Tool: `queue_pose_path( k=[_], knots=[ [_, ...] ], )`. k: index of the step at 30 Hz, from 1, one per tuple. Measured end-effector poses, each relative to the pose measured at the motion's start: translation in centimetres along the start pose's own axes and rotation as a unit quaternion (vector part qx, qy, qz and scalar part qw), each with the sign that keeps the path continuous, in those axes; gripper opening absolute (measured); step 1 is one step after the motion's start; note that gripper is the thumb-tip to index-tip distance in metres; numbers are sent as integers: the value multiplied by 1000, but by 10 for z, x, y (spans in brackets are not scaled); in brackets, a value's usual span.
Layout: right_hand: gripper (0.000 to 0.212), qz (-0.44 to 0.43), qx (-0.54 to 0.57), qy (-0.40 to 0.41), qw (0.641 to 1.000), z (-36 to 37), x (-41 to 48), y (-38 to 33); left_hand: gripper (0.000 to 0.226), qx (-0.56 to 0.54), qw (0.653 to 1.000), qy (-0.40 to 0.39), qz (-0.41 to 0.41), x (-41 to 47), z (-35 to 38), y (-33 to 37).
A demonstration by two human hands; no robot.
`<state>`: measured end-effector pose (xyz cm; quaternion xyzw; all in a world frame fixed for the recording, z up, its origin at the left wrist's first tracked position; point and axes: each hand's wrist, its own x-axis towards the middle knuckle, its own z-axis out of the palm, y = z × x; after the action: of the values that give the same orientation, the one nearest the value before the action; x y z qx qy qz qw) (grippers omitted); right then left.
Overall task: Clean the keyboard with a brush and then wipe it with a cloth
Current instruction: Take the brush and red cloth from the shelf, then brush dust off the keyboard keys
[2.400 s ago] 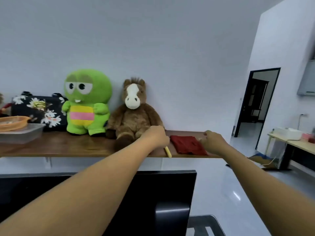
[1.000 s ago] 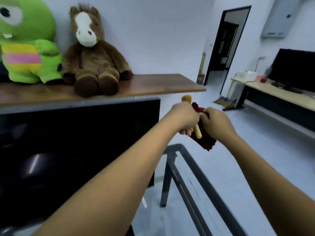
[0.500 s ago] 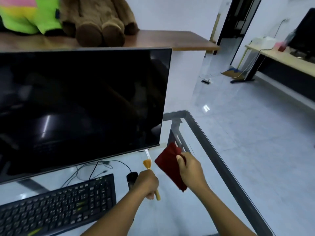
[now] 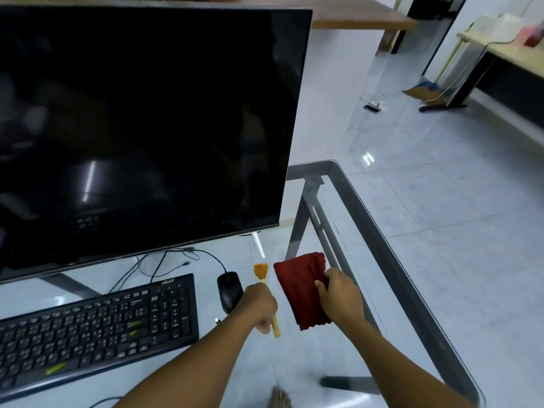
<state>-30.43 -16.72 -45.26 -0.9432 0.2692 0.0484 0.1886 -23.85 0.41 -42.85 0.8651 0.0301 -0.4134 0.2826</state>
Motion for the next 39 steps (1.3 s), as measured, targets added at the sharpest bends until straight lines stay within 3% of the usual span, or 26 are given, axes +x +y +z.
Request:
queue_pose_path(
  k=[2,4,7,11,15,17,20,23,28,32,39],
  knots=[
    [37,-34,-62,52,996,1,1,-8,30,15,1000,-9,2,4,-2,3],
    [34,-88,-35,86,992,0,-2,-25,27,26,999,-23,-16,4,-5,6],
    [23,-167,4,37,985,5,-13,-54,29,36,998,-31,-33,4,-18,7],
    [36,-121,-20,-103,987,25,-29,-84,18,86,994,51,49,5,-52,-4],
    [26,-71,-59,-111,989,27,-28,-97,18,97,971,165,143,0,-98,-40],
    [21,-70,-16,-89,993,19,-28,-118,14,69,960,208,176,-7,-126,-74],
    [16,-136,61,-49,988,3,-37,-161,10,56,944,258,199,-18,-163,-133],
    [14,-176,129,-53,974,-8,-61,-218,8,78,937,276,201,-24,-206,-202],
    [16,-124,297,-115,940,8,-108,-308,9,53,928,327,170,-38,-259,-317],
    [22,-114,357,-136,917,32,-135,-362,28,-2,903,410,127,-51,-278,-382],
    [13,-64,456,-147,875,69,-170,-420,39,-105,924,342,133,-50,-268,-433]
  ],
)
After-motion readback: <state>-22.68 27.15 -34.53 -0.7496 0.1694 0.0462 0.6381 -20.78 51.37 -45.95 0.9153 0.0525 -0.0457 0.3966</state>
